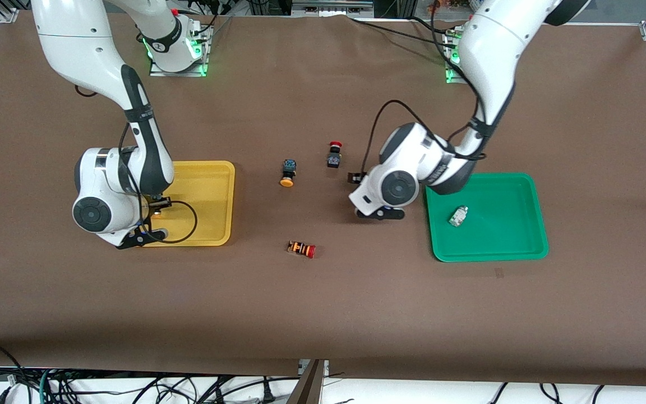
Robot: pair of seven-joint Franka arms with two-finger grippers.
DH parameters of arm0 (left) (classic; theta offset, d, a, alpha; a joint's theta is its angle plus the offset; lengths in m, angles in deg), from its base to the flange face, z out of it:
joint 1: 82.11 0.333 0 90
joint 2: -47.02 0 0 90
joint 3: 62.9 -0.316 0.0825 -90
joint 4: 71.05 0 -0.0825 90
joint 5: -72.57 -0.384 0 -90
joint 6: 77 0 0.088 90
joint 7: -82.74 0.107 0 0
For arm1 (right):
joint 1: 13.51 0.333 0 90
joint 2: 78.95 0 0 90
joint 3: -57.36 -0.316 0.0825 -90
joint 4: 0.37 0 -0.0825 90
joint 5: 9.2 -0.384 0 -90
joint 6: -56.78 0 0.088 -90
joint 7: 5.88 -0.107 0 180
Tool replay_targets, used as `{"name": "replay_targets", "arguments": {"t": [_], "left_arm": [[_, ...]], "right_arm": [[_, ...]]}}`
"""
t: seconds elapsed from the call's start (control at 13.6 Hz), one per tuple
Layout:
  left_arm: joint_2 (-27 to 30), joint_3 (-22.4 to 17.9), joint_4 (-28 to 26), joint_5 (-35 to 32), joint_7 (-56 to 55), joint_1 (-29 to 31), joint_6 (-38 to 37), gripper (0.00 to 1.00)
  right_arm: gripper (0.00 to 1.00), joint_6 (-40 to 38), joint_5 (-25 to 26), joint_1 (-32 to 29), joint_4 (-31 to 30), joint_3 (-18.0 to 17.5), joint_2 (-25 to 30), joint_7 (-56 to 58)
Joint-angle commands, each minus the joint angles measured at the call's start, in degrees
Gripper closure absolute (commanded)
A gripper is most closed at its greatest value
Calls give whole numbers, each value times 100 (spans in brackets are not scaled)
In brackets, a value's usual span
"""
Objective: Place green and yellow buttons in trays
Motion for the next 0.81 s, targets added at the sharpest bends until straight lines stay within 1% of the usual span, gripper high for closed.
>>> {"name": "replay_targets", "arguments": {"t": [0.0,0.07,0.15,0.22,0.29,0.37,0.44,0.51,0.59,0.73], "left_arm": [[-21,-57,-458,42,-43,-22,677,0],[-74,-57,-520,42,-43,-48,836,0],[-126,-57,-521,33,-43,-92,890,20],[-118,-57,-521,33,-43,-109,890,60],[-118,-57,-512,33,-52,-127,881,81],[-109,-57,-512,24,-43,-101,855,95],[-57,-57,-503,24,-43,-66,768,99],[74,-92,-460,15,-17,-40,506,100],[214,-179,-372,7,18,-13,77,100],[435,-329,-161,-177,45,92,-749,100]], "right_arm": [[0,73,-80,6,-274,-195,449,-49],[0,81,-89,-21,-230,-414,580,-355],[0,64,-81,-21,-116,-668,599,-915],[0,55,-81,-3,-80,-984,617,-1512],[0,90,-81,-21,-80,-1379,626,-2162],[0,151,-81,-29,-80,-1748,617,-2742],[0,291,-81,-21,-89,-2048,573,-3131],[0,397,-81,-21,-98,-2355,538,-3466],[0,546,-81,-3,-115,-2593,468,-3852],[0,818,-72,32,-141,-2911,345,-4363]]}}
